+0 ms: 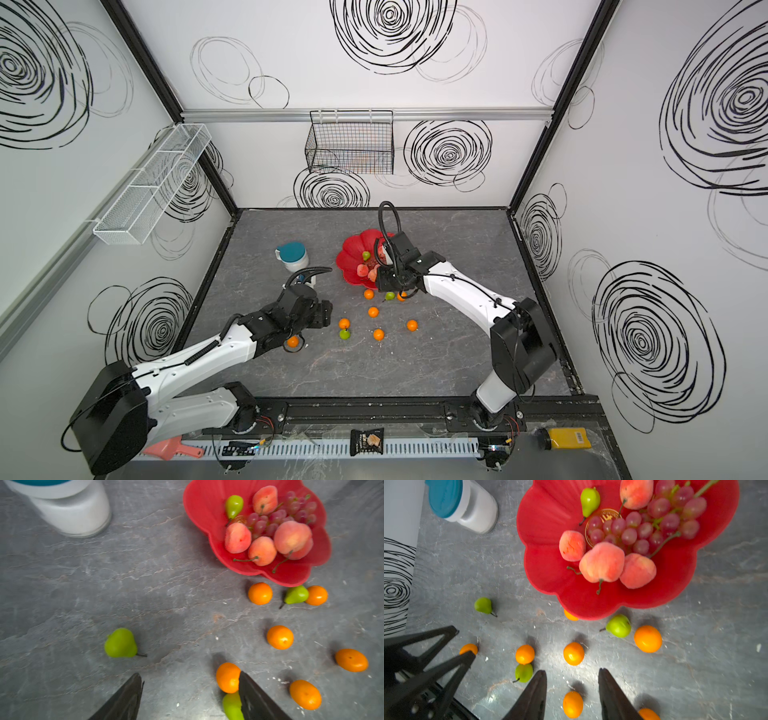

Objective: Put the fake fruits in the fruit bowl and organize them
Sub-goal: 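Withdraw the right arm while the left gripper moves to a small green pear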

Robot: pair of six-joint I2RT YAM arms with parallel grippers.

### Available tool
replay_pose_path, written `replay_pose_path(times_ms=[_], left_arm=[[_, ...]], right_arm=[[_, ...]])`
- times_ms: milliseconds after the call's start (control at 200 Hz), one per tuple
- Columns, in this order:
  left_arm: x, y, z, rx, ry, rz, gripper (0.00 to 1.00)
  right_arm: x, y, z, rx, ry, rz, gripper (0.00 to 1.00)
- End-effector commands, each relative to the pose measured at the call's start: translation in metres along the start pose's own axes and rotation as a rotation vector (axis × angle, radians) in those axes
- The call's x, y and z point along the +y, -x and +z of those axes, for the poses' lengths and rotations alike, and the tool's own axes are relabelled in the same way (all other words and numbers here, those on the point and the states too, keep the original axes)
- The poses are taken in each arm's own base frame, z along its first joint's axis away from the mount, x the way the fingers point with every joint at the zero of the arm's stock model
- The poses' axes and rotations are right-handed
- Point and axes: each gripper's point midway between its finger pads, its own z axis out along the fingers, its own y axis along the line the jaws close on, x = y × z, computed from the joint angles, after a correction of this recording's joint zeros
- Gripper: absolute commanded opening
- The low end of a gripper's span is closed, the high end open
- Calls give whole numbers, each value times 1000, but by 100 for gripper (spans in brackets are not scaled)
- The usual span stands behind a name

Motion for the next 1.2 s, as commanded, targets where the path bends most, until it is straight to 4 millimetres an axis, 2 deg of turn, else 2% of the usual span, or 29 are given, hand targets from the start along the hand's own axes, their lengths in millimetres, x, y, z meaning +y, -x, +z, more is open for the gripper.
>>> replay_pose_path(times_ms=[0,190,475,921,1196], left_arm=[[33,4,-1,-16,123,-89,75],[60,3,12,22,189,-191,73],[74,3,34,83,234,-210,68],[61,4,61,129,191,-223,60],[61,-1,68,149,201,-221,54]], right_arm=[[19,-6,-15,-70,51,-53,46],[43,-24,-26,-106,94,-119,47],[36,-26,-29,-100,55,-130,47],[26,-33,-27,-92,43,-122,48],[18,-35,-30,-94,39,-108,48]])
